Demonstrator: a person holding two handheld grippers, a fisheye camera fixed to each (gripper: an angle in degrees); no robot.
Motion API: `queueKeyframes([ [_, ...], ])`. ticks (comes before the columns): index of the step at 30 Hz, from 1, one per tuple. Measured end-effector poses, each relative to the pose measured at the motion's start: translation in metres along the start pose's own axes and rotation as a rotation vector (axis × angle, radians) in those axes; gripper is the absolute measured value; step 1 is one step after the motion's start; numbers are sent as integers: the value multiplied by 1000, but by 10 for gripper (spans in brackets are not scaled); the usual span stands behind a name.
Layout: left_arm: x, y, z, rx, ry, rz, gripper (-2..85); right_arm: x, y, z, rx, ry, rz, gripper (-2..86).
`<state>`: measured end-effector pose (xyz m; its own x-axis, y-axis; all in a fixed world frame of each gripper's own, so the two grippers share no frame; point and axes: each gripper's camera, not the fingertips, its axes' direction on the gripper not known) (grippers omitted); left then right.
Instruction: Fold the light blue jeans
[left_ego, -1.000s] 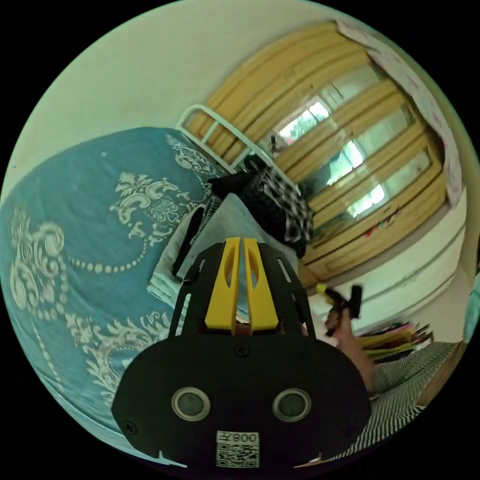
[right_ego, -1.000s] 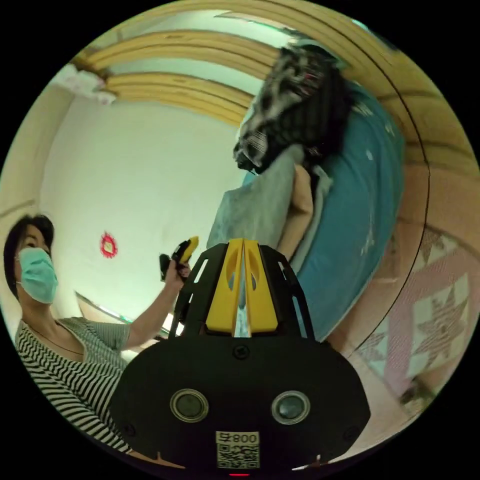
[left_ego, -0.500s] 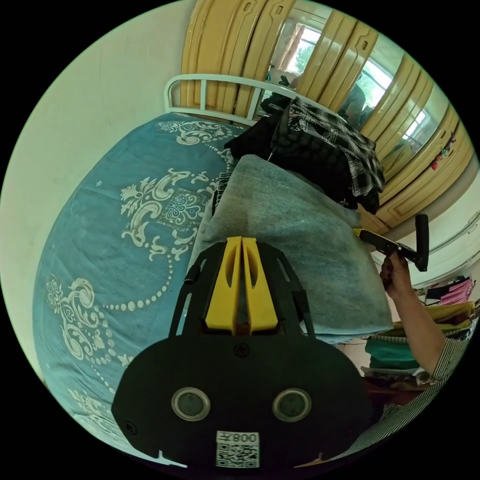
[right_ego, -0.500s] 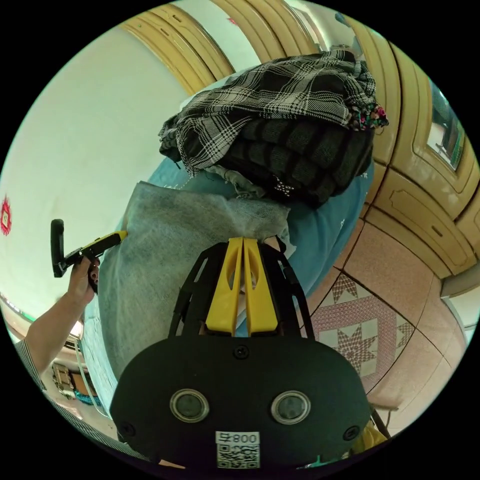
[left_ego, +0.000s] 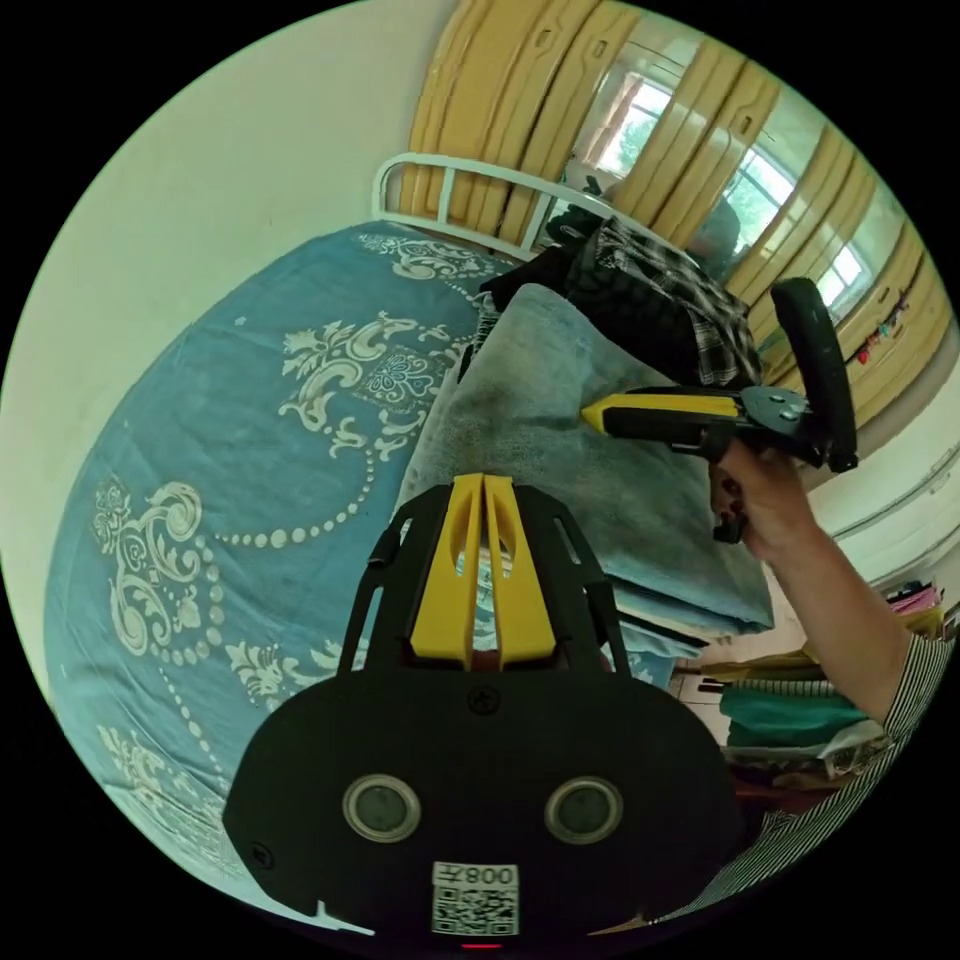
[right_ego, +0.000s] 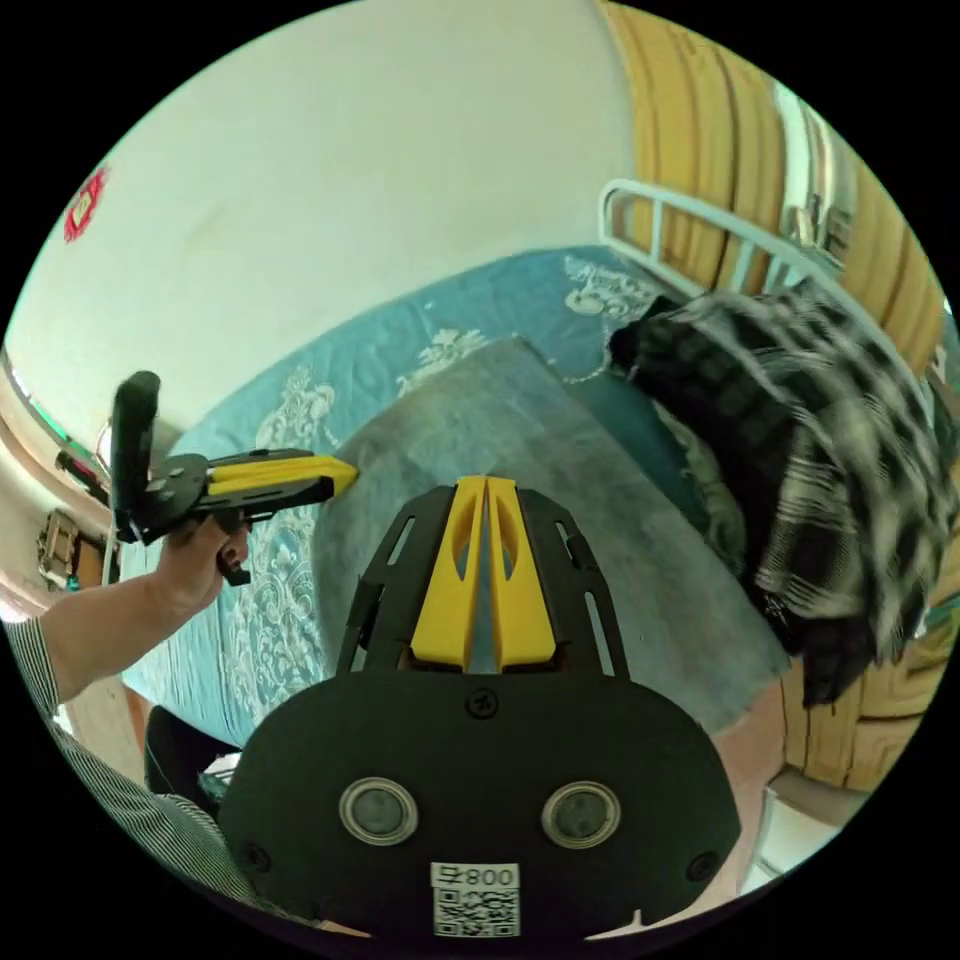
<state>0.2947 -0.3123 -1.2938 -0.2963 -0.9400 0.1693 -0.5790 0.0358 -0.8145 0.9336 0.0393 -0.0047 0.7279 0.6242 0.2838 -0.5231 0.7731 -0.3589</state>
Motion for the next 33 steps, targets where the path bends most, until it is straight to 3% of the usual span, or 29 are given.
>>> queueKeyframes([
  [5,2,-13,-9,-29,-12,14,0,-23,7,20,-42,59,-7,1],
  [9,4,-13,-40,33,31,-6,1,-26,28,8,-22,-12,13,1],
  [13,23,-23,-69,111,-12,84,0,-49,106,-39,114,-78,-4,1],
  [18,41,-51,-61,-3,-99,178,1,-80,204,-27,30,-6,-5,1],
  [21,38,-65,-89,22,-52,123,1,-83,230,-16,71,-50,55,2],
  [25,26,-71,-143,124,188,102,1,-78,235,-37,193,-172,68,4],
  [29,28,-59,-172,70,154,140,4,-66,223,-58,350,109,52,18],
  [33,34,-47,-169,-105,207,128,9,-48,194,-56,347,233,64,66],
])
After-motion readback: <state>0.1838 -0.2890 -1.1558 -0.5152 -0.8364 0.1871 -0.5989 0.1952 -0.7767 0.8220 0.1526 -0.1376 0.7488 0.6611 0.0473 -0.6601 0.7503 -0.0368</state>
